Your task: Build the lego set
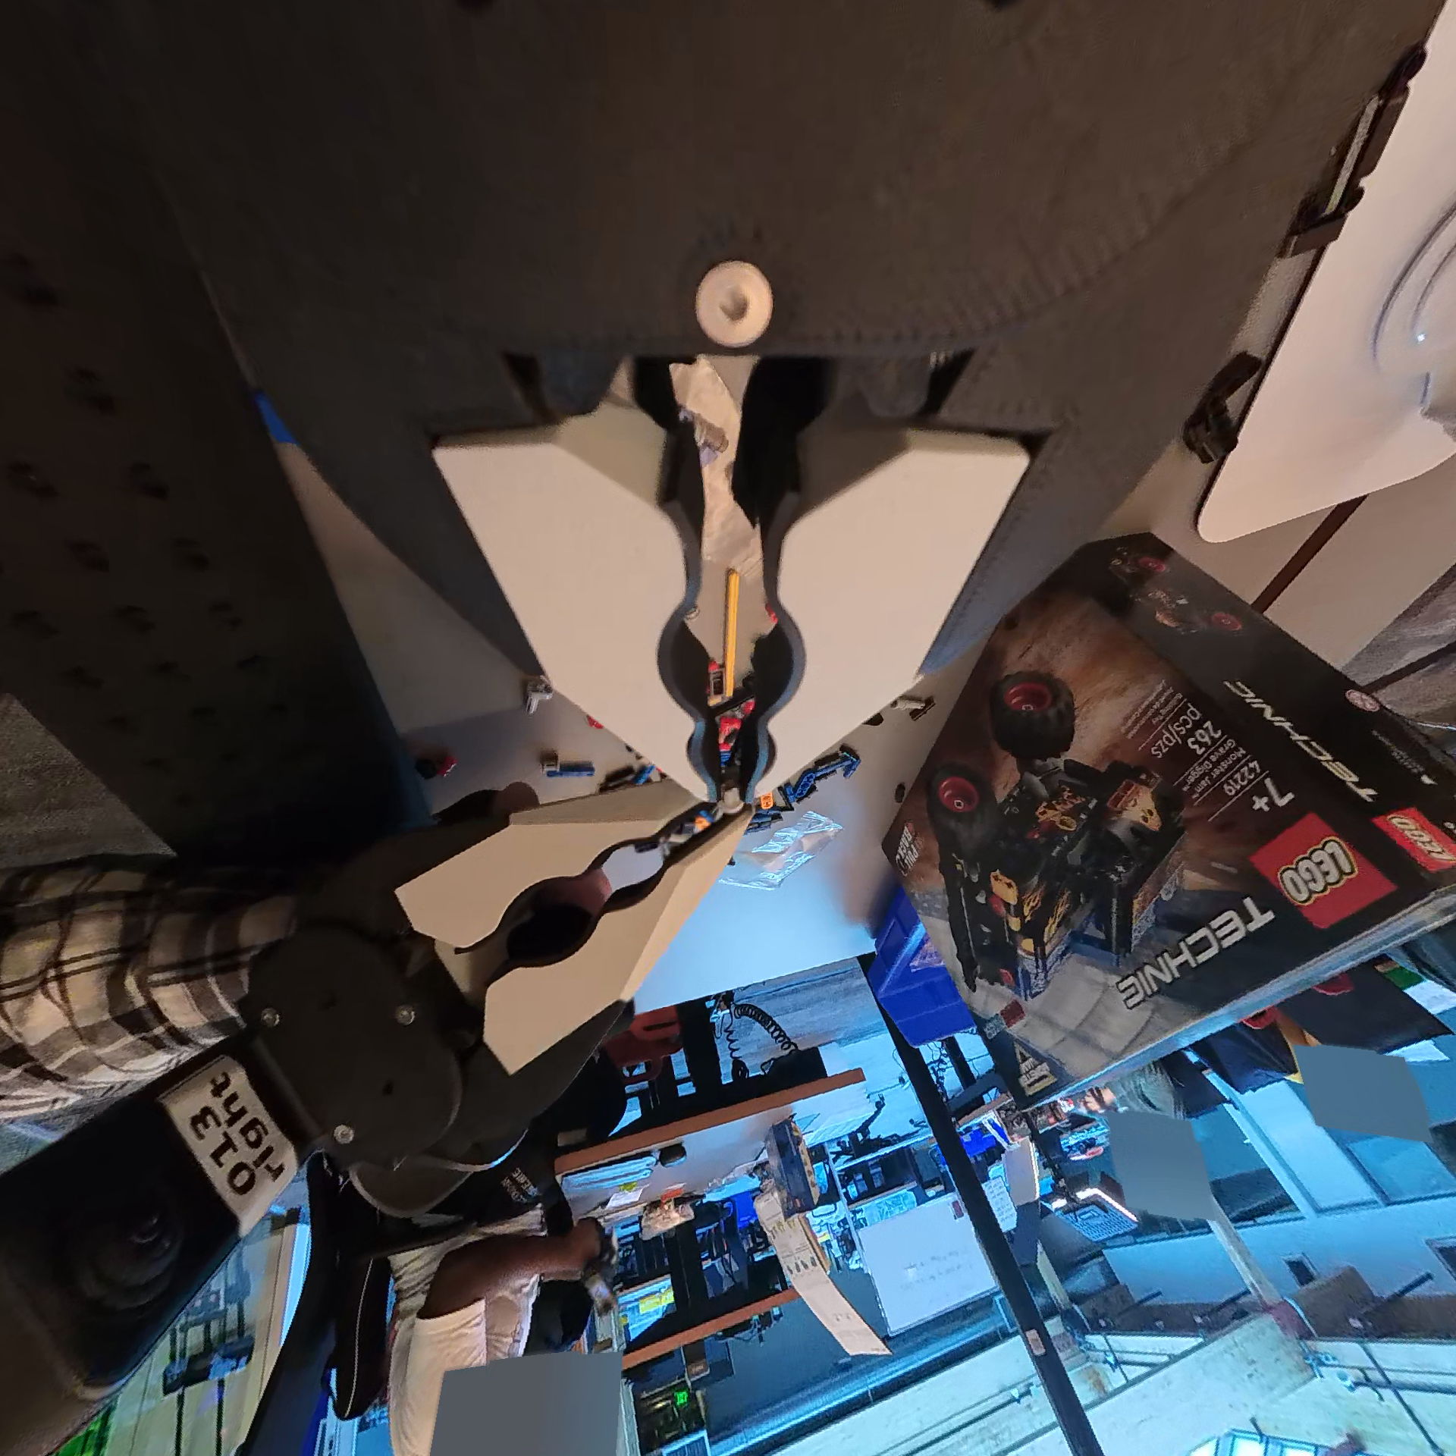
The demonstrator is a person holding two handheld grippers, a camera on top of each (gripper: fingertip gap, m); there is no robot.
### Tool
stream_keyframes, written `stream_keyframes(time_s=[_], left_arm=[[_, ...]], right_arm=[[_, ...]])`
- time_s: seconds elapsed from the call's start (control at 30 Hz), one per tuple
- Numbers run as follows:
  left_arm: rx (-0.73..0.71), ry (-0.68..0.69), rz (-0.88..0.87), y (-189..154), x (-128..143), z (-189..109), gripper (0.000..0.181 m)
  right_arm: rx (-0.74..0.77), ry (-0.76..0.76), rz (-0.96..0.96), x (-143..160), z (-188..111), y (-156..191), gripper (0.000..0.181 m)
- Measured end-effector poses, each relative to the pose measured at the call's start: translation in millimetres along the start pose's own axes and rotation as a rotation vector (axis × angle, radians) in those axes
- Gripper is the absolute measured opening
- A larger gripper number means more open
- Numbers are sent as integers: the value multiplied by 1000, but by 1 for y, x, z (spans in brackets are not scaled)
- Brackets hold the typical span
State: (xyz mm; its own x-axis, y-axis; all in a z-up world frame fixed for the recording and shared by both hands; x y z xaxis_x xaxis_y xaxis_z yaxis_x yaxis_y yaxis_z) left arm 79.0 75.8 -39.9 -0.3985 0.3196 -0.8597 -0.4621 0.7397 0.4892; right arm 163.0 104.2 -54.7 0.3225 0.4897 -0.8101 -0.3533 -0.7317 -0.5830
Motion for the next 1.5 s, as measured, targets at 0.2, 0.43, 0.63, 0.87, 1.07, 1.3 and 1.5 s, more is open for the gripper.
stream_keyframes(time_s=[0.2,0.43,0.63,0.87,1.07,1.3,1.5], left_arm=[[5,-6,-1,0,1,-1,3],[20,-5,-14,1,5,-2,3],[48,-18,-62,2,9,-3,3],[52,-65,-177,9,11,-5,2],[58,-106,-275,16,13,-8,3],[16,28,14,1,9,-1,2],[-29,106,241,-11,2,5,2]], right_arm=[[6,-14,4,-1,9,-7,4],[21,-33,-5,-4,12,-10,4],[11,-37,2,-4,13,-9,4],[-11,-38,109,-1,13,-16,6],[-39,-16,154,3,15,-16,10],[-97,-10,260,6,16,-17,15],[-108,3,203,6,15,-11,7]])
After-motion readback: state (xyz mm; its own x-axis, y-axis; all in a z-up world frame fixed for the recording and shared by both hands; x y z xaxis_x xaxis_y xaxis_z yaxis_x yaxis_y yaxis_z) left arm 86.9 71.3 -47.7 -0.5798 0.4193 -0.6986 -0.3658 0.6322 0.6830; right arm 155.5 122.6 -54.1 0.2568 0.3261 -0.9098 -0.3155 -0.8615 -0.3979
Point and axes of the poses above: each gripper's, where its closed fingertips meet, z out along the fingers, x out of its underside, y = z × x across the jaws, the point moved 6 cm from there along -z, back along the fingers, and after that the axes turned 13 degrees about z, right-handed, at the moved point
